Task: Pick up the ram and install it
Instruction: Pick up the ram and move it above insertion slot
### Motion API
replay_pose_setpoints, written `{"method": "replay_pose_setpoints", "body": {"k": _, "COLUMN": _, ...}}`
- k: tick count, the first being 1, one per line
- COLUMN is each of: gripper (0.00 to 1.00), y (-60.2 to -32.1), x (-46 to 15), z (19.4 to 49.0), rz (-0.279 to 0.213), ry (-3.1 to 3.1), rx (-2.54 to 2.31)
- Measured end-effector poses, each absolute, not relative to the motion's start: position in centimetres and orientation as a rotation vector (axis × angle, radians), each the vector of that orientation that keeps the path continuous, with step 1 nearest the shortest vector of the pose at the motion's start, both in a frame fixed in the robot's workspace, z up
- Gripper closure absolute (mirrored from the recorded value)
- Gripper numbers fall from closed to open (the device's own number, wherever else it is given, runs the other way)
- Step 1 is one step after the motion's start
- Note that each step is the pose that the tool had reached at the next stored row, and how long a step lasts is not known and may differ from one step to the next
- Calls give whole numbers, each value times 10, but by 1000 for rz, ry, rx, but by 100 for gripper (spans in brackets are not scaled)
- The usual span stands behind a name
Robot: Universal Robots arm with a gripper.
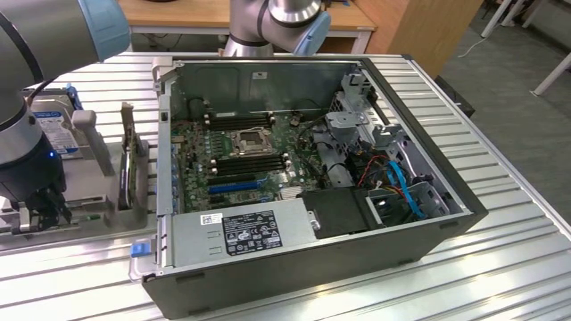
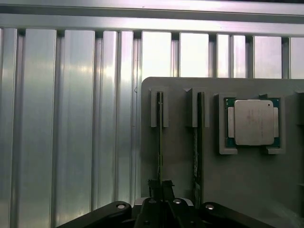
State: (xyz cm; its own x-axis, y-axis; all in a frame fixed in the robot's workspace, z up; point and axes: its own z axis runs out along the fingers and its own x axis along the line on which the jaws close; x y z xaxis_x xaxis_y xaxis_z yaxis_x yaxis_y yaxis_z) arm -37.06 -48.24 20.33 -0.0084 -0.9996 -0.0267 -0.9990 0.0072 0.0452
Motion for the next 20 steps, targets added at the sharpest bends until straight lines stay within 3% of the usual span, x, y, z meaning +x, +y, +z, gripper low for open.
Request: {"method": "replay_pose_setpoints", "body": {"k": 20, "gripper": 89, "y": -482, "x": -371, "z": 220, "rz": -80, "ry": -2220, "rx": 2203}}
